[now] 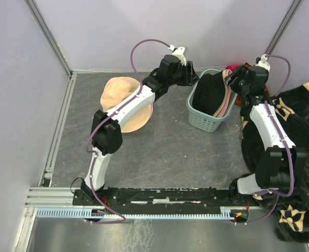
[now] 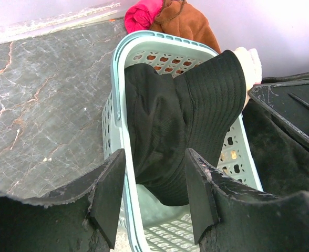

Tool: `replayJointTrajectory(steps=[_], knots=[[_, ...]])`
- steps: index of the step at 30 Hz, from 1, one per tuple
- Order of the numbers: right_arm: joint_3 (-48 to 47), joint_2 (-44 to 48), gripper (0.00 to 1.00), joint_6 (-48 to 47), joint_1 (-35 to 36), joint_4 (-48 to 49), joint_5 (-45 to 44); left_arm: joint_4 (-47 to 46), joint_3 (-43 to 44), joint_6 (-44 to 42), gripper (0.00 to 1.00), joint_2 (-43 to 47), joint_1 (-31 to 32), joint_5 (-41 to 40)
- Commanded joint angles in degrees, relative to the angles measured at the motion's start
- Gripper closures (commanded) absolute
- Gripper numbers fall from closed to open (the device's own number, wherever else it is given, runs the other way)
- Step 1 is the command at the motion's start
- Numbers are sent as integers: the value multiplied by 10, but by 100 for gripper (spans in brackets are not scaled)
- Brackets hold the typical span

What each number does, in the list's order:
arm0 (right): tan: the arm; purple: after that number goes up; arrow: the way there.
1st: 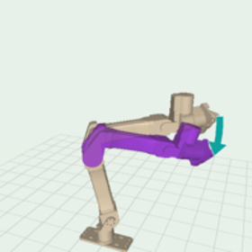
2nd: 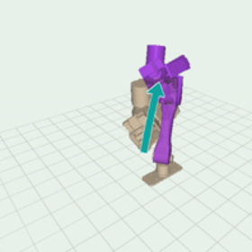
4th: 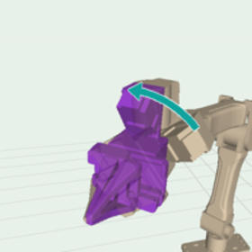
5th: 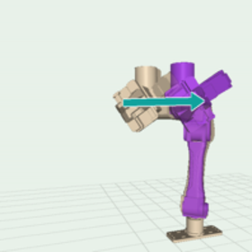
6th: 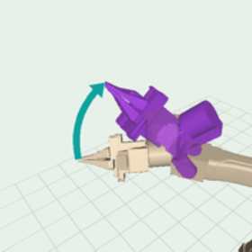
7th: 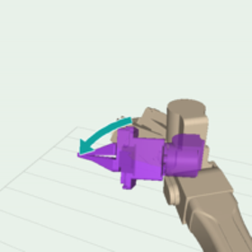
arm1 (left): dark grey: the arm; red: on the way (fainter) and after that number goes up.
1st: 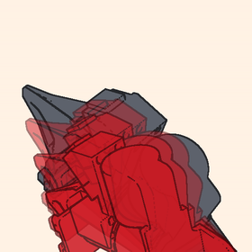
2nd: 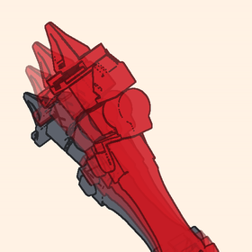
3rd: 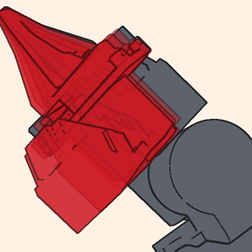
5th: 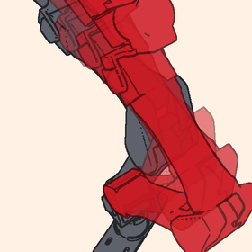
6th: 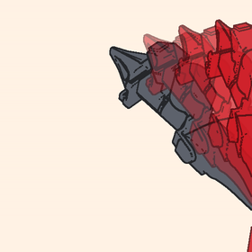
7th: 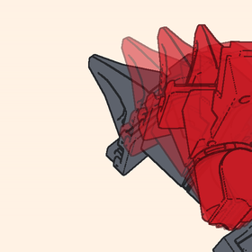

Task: Stack the hats
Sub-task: Pick up the hat from the bin.

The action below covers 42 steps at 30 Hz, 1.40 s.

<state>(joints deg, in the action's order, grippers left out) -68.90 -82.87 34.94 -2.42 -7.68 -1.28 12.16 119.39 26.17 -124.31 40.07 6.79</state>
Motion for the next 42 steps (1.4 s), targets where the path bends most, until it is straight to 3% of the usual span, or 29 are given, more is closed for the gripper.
replayJointTrajectory(steps=[1,25,37,42], knots=[[-25,-7,35,4,-3,32,23,-31,-1,14,45,-4,-4,19],[-18,-57,43,-5,-3,86,121,-48,0,18,45,-19,-10,49],[-18,-42,39,-94,-2,90,73,-55,-8,26,46,-26,-15,54],[-34,-70,38,-126,-2,115,119,-61,-11,31,46,-30,-18,61]])
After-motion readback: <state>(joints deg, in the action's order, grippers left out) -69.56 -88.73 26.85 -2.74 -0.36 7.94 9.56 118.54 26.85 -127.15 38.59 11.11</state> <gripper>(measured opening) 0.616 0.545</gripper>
